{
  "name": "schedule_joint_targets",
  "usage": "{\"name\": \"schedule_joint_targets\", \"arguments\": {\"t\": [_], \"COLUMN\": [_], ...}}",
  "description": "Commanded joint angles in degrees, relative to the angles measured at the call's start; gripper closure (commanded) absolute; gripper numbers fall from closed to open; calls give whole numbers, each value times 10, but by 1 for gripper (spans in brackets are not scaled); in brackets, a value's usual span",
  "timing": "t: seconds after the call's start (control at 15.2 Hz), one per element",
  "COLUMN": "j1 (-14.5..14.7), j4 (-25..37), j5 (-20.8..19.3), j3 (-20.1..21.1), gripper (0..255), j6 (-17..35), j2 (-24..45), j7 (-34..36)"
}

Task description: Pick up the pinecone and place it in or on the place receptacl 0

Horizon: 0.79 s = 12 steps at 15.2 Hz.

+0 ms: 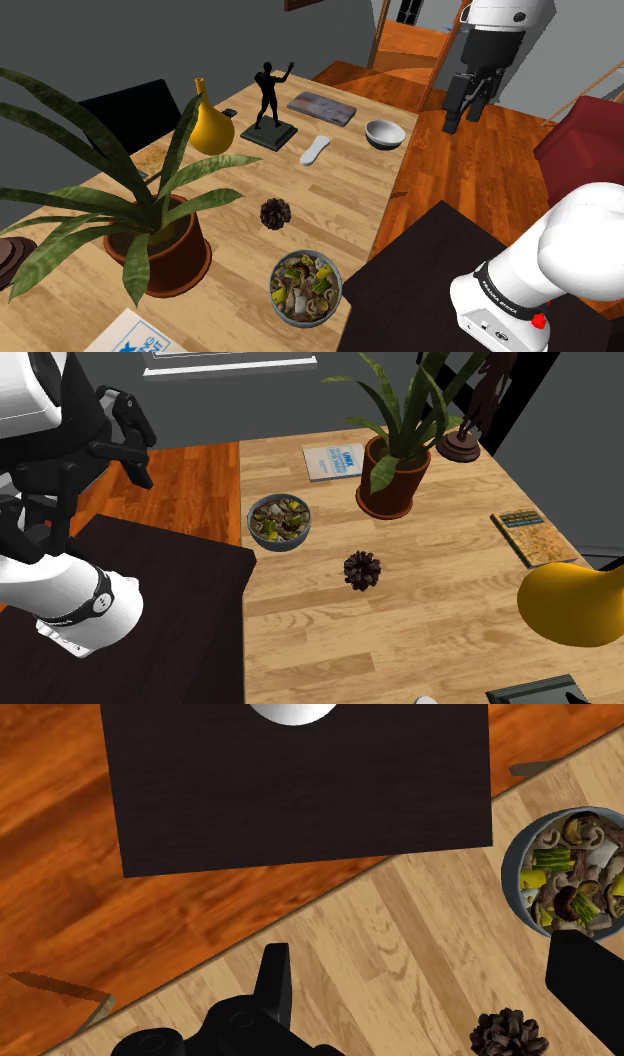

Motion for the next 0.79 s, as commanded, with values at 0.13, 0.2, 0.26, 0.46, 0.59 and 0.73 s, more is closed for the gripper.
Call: {"name": "schedule_joint_targets", "arguments": {"t": [0.13, 0.2, 0.26, 0.46, 0.59, 0.73], "j1": [5, 7, 10, 16, 20, 22], "j4": [-16, -23, -29, -42, -46, -47], "j5": [11, 16, 21, 32, 38, 41], "j3": [20, 30, 40, 70, 91, 111], "gripper": [0, 0, 0, 0, 0, 0], "j6": [38, 57, 77, 136, 175, 214], "j2": [15, 24, 35, 71, 99, 131], "j7": [19, 29, 38, 67, 86, 106]}}
